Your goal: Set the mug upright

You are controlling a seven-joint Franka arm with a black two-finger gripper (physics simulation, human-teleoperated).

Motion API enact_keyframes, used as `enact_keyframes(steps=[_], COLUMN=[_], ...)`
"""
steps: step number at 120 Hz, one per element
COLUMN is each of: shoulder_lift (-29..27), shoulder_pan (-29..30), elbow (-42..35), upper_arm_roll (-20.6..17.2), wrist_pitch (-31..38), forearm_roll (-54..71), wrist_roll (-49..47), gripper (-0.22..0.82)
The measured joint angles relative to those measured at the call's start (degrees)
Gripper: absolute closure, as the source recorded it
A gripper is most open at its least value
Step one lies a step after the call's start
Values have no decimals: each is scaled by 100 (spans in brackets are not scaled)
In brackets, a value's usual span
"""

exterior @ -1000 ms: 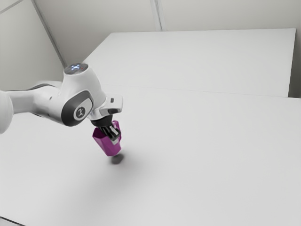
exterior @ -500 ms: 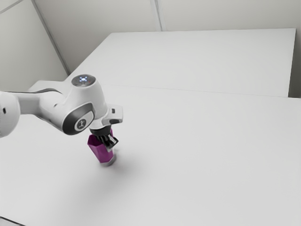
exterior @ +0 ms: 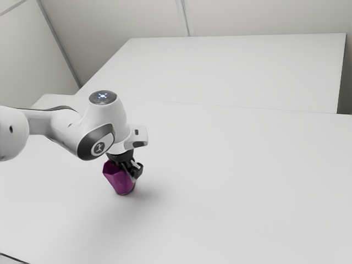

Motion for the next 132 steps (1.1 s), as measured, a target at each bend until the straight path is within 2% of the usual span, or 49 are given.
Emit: enact_keyframes(steps=[23,45,63,100,132], shoulder_lift=[-150,-299,-287,168,445], shoulder_pan=[-7,11,4,-12,-77], elbow=[67,354,1215,2914,4084], upper_arm_roll=[-5,-1,0,0,-9], wrist_pitch=[-53,-369,-1158,-2883,-3905], forearm_roll=[-88,-118,-360,-911,-1035], wrist_roll=[-54,-87,-106,-233,-406], gripper=[20,8,4,1,0])
